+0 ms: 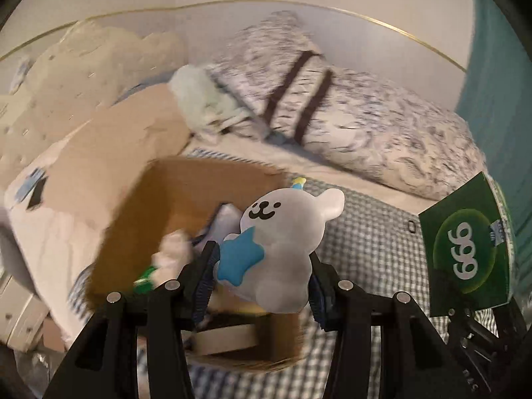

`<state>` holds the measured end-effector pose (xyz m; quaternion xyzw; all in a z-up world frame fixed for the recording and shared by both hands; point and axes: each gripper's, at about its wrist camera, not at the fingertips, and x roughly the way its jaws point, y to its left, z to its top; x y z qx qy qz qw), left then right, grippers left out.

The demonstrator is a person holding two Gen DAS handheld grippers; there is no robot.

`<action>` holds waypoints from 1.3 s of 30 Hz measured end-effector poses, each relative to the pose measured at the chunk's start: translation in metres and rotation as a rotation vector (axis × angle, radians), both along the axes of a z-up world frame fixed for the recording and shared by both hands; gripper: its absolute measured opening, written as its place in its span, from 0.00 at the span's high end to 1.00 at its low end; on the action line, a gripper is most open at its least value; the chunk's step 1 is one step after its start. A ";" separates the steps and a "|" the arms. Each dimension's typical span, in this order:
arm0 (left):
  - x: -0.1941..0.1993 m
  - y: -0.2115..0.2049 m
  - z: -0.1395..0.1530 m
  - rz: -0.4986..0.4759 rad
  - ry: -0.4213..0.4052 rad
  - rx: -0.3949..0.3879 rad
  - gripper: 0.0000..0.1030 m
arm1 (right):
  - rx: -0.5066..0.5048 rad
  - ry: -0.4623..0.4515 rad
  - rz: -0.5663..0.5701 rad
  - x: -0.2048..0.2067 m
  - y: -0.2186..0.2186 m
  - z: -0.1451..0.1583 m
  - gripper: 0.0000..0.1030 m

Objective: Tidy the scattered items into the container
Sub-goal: 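Carry the medicine box and plush toy into the cardboard box and release both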

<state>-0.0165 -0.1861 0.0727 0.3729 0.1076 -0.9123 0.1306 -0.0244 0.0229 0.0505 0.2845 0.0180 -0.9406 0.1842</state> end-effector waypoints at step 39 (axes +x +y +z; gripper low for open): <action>-0.007 -0.087 -0.052 0.148 -0.079 0.001 0.02 | -0.103 -0.126 0.225 -0.044 -0.122 -0.014 0.06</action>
